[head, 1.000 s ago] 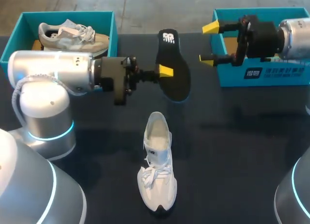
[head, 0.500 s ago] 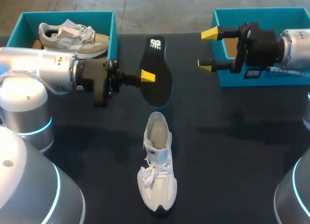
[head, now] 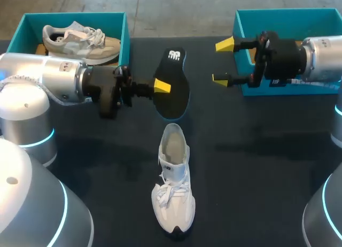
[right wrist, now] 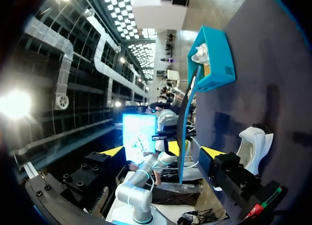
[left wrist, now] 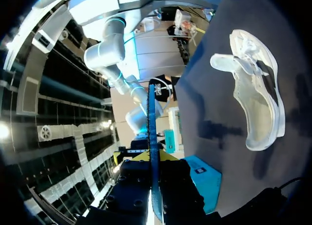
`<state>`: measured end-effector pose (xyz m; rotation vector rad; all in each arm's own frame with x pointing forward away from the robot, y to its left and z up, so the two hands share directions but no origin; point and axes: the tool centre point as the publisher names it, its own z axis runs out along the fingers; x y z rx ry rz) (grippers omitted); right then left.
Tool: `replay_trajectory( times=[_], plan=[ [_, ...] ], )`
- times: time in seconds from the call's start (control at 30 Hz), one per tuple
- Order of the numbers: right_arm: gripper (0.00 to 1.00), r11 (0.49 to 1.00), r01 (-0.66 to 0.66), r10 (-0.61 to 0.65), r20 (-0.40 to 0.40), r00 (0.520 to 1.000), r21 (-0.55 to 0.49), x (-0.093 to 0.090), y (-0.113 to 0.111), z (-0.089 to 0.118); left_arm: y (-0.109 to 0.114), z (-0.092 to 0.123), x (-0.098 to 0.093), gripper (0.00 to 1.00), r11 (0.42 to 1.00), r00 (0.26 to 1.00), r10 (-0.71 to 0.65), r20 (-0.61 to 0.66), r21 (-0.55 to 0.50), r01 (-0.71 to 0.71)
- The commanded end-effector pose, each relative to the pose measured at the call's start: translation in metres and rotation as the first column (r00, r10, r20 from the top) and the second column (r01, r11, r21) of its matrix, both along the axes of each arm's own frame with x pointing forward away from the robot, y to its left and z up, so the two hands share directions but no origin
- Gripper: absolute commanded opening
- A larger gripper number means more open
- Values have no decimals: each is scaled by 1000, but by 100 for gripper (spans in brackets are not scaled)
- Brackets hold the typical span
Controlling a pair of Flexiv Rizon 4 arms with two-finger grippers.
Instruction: Take the shoe out of the shoebox, open the shoe tongue, remove and reinsert the insole, then place the shoe into the shoebox
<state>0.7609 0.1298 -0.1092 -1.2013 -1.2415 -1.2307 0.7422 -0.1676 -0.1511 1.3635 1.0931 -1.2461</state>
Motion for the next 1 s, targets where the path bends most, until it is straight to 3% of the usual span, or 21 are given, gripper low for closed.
replay_trajectory(
  times=[0.03, 0.33, 0.5, 0.63, 0.77, 0.8, 0.87, 1.0],
  plan=[
    [100, 1000, -9, 9, 5, 1000, 26, -6, 1, -16, 12, 1, 4, 0, 1000, 999, 14, -51, 16, -13],
    [100, 998, -33, 33, 17, 999, 44, -21, 4, -27, 27, 12, 12, 0, 993, 942, 116, -316, 64, -100],
    [100, 998, -44, 42, 38, 998, 35, -25, 1, -29, 34, 12, 21, 0, 1000, 806, 30, -592, 20, -22],
    [100, 999, -45, 44, 41, 998, 31, -25, 1, -29, 35, 6, 27, 0, 998, 664, -52, -746, -17, 59],
    [100, 999, -45, 44, 41, 998, 31, -25, 1, -29, 31, 3, 28, 0, 993, 569, -51, -821, 16, 113],
    [100, 999, -45, 44, 41, 998, 31, -25, 1, -29, 29, 3, 27, 0, 992, 572, 8, -820, 80, 101],
    [100, 999, -45, 44, 41, 998, 31, -25, 1, -29, 26, 7, 23, 0, 983, 654, 106, -749, 176, 42],
    [100, 999, -45, 44, 41, 998, 31, -25, 1, -29, 26, 7, 23, 0, 983, 654, 106, -749, 176, 42]
  ],
)
